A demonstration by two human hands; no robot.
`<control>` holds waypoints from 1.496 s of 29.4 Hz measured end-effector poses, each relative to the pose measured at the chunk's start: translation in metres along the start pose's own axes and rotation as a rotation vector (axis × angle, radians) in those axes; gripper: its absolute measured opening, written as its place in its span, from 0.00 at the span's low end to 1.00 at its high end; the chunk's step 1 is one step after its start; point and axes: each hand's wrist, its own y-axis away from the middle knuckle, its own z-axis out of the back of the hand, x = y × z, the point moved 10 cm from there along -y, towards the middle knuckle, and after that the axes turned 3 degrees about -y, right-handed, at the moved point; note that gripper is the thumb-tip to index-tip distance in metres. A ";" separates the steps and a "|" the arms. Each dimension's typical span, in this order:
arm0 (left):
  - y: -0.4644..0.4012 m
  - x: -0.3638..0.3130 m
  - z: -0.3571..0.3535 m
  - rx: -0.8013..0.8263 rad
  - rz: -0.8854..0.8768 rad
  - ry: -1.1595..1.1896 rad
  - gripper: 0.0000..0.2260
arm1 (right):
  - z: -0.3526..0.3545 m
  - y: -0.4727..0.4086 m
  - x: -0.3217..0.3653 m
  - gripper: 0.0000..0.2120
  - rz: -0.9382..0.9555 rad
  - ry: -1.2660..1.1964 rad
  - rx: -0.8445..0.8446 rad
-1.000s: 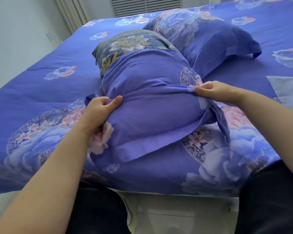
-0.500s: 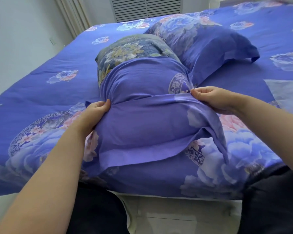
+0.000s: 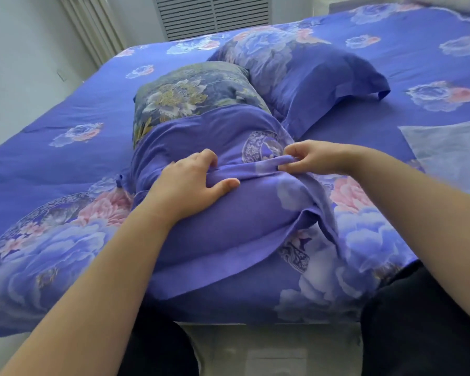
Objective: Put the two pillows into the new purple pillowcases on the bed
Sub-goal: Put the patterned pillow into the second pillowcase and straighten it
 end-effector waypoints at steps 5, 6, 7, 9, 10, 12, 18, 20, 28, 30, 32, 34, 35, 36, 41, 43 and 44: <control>-0.013 -0.010 -0.003 0.061 -0.017 -0.070 0.15 | 0.027 0.000 0.011 0.15 0.172 -0.221 -0.561; -0.014 -0.008 -0.003 0.058 -0.005 -0.045 0.14 | 0.027 -0.003 0.010 0.15 0.145 -0.261 -0.615; -0.015 -0.005 -0.003 0.053 0.010 -0.013 0.13 | 0.025 -0.006 0.010 0.15 0.114 -0.296 -0.651; -0.018 -0.002 -0.003 0.034 0.038 0.043 0.12 | 0.022 -0.014 0.007 0.16 0.047 -0.354 -0.668; -0.020 0.002 -0.002 0.021 0.056 0.066 0.12 | 0.020 -0.019 0.006 0.16 0.022 -0.381 -0.629; -0.024 0.014 -0.001 0.005 0.102 0.101 0.13 | 0.007 -0.030 0.009 0.15 -0.004 -0.488 -0.418; -0.016 0.044 0.001 -0.122 0.195 0.261 0.13 | -0.049 -0.037 0.009 0.31 -0.219 -0.528 0.339; -0.016 0.044 -0.001 -0.141 0.183 0.283 0.15 | -0.052 -0.040 0.007 0.35 -0.186 -0.541 0.460; -0.017 0.027 0.006 -0.268 0.093 0.206 0.18 | -0.016 -0.033 -0.033 0.29 -0.074 -0.570 0.310; -0.019 0.024 0.004 -0.258 0.089 0.210 0.18 | -0.012 -0.038 -0.020 0.10 0.008 -0.737 0.084; -0.020 0.028 0.002 -0.240 0.103 0.222 0.17 | -0.014 -0.039 -0.005 0.04 0.042 -0.805 -0.089; -0.017 0.034 0.002 -0.226 0.120 0.239 0.17 | -0.027 -0.038 0.005 0.06 -0.017 -0.893 -0.086; -0.016 0.037 0.002 -0.218 0.122 0.262 0.18 | -0.035 -0.036 0.011 0.09 -0.066 -0.891 -0.018; -0.014 0.038 0.002 -0.212 0.115 0.294 0.19 | -0.039 -0.032 0.015 0.14 -0.128 -0.819 0.025; -0.002 0.032 0.012 -0.324 0.007 0.315 0.21 | -0.002 -0.042 0.026 0.27 -0.044 -0.085 -0.271; 0.004 0.032 0.021 -0.405 -0.021 0.274 0.20 | 0.008 -0.037 0.036 0.23 0.057 0.138 -0.412; 0.007 0.032 0.023 -0.426 -0.027 0.256 0.19 | 0.013 -0.030 0.040 0.20 0.076 0.276 -0.474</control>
